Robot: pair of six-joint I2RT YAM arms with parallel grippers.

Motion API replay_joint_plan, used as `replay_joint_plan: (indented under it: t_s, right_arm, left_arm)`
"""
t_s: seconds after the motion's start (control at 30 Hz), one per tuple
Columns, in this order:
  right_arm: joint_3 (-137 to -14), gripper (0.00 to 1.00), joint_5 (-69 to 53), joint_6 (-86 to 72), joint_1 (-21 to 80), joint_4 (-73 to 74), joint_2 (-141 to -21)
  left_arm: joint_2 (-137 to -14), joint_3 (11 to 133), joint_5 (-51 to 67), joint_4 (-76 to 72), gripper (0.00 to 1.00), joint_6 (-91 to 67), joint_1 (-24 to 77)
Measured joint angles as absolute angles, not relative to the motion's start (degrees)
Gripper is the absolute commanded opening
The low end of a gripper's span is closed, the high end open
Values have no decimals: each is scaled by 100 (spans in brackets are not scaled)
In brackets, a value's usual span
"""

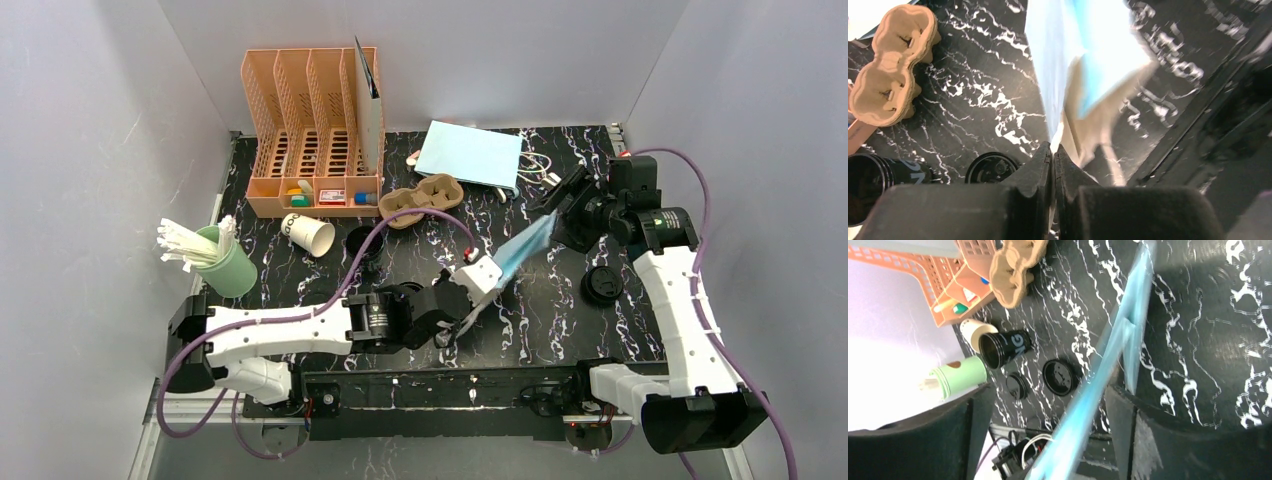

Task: Pack the takeout coffee
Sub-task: Open the takeout bag at the center of the board.

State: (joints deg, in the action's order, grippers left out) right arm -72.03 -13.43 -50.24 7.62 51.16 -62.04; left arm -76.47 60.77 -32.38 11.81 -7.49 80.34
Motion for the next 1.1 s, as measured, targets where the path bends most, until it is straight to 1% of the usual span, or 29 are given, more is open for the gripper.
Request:
replay_joint_plan:
  t_s: [0.17, 0.3, 0.43, 0.57, 0.67, 0.83, 0.93, 1.1]
  right_arm:
    - [-7249, 98, -1647, -4438, 762, 4584, -6506]
    - [-7387, 98, -2095, -3920, 762, 4296, -6667]
    - [-7481, 98, -2335, -3459, 764, 4202, -6388]
    - [-7767, 98, -2600, -3024, 764, 4294, -5898]
    - [-7854, 95, -2882, -2685, 764, 4313, -5424]
    - [-7406, 98, -3339, -2366, 801, 4298, -4827]
    - [-7008, 92, -3485, -2290, 801, 4292, -4705]
    - [-6683, 88, -3474, -2202, 801, 4281, -4622]
  left_arm:
    - [-7402, 6667, -2738, 1426, 0, -1485, 7885]
    - [-7260, 7043, -2141, 1441, 0, -2237, 7478]
    - [-7255, 7181, -1533, 1391, 0, -2932, 6853]
    - [-7328, 7260, -1280, 1466, 0, -3321, 6431]
    - [-7505, 7485, -1216, 1559, 0, -3385, 6368]
    - [-8016, 8221, -1190, 1868, 0, -3339, 6368]
    - [-8427, 8858, -1194, 2145, 0, -3308, 6353]
    - [-9144, 10007, -1194, 2674, 0, -3301, 6292]
